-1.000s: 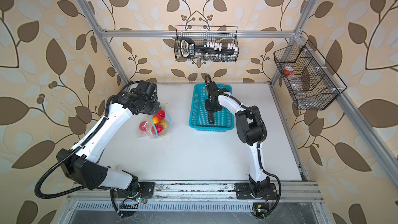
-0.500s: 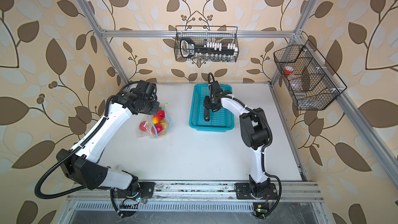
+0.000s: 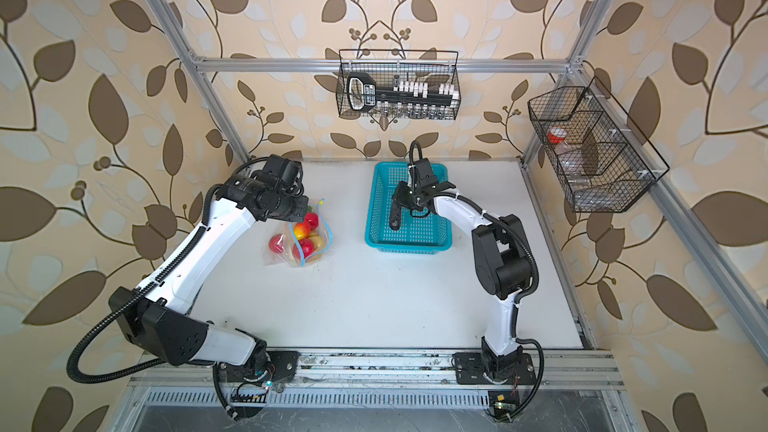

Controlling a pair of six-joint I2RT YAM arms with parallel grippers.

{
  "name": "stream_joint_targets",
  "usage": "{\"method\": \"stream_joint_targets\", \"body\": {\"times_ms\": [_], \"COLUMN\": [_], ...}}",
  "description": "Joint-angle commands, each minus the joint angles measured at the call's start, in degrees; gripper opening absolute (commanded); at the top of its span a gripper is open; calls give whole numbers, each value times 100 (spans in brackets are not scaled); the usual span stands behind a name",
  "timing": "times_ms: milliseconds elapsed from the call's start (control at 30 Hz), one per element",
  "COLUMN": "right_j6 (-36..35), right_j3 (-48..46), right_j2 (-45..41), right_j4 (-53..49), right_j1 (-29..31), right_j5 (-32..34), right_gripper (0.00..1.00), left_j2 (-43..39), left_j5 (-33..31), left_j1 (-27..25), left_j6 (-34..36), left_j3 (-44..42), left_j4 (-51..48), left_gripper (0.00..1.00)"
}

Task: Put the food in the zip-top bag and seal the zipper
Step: 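Lift the dark zucchini out of the basket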

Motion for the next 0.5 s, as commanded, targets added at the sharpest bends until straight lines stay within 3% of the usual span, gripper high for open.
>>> {"method": "stream_joint_targets", "body": {"times_ms": [0, 167, 467], "right_j6": [330, 559, 584], "right_j3": [-320, -781, -1022], "right_j2": [-407, -842, -1510], "right_j4": [731, 1292, 1684], "right_j1": [-12, -11, 74], "right_j5": [-197, -243, -104], "right_gripper": [0, 0, 0], "left_j2": [-109, 302, 621], "left_j5": [136, -109, -71], "left_j1": [64, 64, 64], "left_j6": [-81, -92, -232], "left_j3": [73, 673, 876], "left_j4": [-49, -383, -531], "left_gripper": [0, 0, 0]}}
